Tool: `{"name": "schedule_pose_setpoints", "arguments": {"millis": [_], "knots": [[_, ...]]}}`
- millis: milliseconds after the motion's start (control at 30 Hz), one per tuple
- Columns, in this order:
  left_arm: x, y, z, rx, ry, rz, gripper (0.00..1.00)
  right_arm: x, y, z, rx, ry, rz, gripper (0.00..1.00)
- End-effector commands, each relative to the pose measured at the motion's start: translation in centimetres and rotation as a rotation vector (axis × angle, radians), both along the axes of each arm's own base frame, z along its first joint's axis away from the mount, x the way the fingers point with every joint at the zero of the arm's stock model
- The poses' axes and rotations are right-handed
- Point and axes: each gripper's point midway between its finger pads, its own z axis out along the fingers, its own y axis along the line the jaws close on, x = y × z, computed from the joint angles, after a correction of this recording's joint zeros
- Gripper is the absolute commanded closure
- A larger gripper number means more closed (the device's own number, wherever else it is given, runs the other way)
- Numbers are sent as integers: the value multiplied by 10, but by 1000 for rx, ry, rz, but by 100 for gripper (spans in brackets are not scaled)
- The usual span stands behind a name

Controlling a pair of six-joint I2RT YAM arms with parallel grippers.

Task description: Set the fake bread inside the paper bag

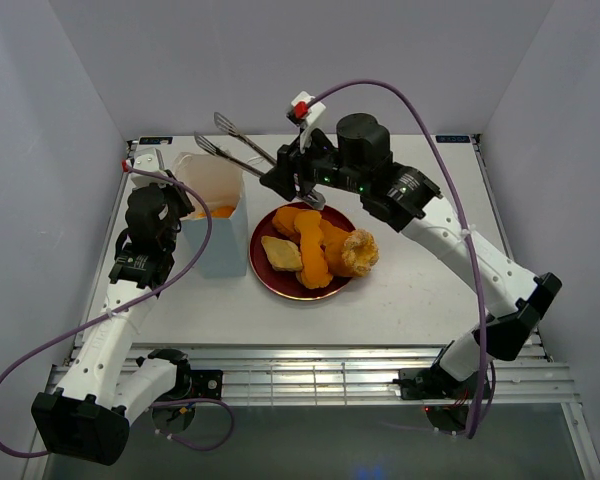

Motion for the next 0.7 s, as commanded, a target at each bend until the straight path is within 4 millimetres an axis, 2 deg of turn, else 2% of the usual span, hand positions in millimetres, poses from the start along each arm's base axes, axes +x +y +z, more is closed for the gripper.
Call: {"name": "schedule_pose_setpoints", "arguments": {"millis": [0, 100, 133, 167, 200, 233, 267, 300, 333, 367, 400, 433, 500, 533, 633, 667], "knots": [[-3, 2, 12, -5, -29, 2, 70, -5, -21, 44, 98, -90, -48, 46], [-4, 2, 15, -6, -37, 2, 72, -5, -37, 43, 94, -96, -94, 46], [-4, 2, 14, -5, -34, 2, 73, -8, -47, 50, 105, -108, -118, 46], [-4, 2, 14, -6, -35, 2, 74, -7, -52, 49, 103, -112, -132, 46], [-5, 2, 15, -6, -38, 2, 74, -6, -57, 38, 87, -95, -152, 46], [-5, 2, 14, -6, -37, 2, 75, -9, -69, 43, 101, -104, -172, 46], [-4, 2, 14, -6, -37, 0, 75, -9, -74, 39, 96, -100, -188, 46], [-4, 2, 14, -6, -35, -1, 78, -8, -78, 19, 64, -76, -204, 46], [-3, 2, 12, -5, -29, 0, 80, -13, -90, 21, 76, -84, -223, 46], [-3, 2, 12, -4, -28, 2, 85, -12, -96, 13, 63, -76, -249, 46], [-3, 2, 12, -4, -28, 2, 93, -14, -101, 5, 53, -68, -257, 46], [-3, 2, 13, -5, -31, 3, 96, -14, -113, -13, 34, -44, -299, 46], [-3, 2, 12, -4, -26, 3, 100, -16, -123, -30, 17, -24, -321, 46], [-3, 2, 11, -3, -25, 3, 100, -19, -130, -47, -5, -4, -332, 46], [-2, 1, 10, -4, -25, -3, 100, -25, -135, -69, -25, 26, -333, 46], [-1, 1, 9, -2, -20, -3, 100, -28, -135, -88, -46, 58, -329, 46]]}}
